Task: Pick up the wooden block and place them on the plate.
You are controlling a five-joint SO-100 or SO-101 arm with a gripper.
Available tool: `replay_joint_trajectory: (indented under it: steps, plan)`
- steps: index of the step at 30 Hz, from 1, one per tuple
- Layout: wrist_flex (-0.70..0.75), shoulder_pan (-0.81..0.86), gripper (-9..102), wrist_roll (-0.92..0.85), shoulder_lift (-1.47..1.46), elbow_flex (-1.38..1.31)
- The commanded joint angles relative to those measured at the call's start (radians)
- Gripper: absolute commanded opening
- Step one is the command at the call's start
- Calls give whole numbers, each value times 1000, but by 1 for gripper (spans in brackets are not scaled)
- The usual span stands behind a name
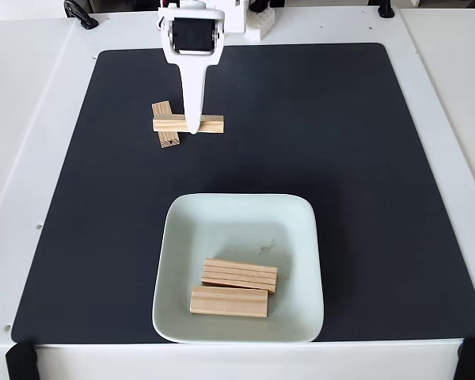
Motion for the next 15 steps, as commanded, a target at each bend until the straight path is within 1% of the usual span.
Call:
replay_joint_trajectory:
  steps: [1, 4, 6, 10, 15]
  plan:
    - [-91, -25, 0, 9, 35, -49]
    - [-144, -46, -1, 12, -48, -164]
    - [-163, -61, -1, 74, -127, -273]
    - [-152, -92, -1, 170, -325, -543]
    - [-150, -123, -1, 198, -569, -842]
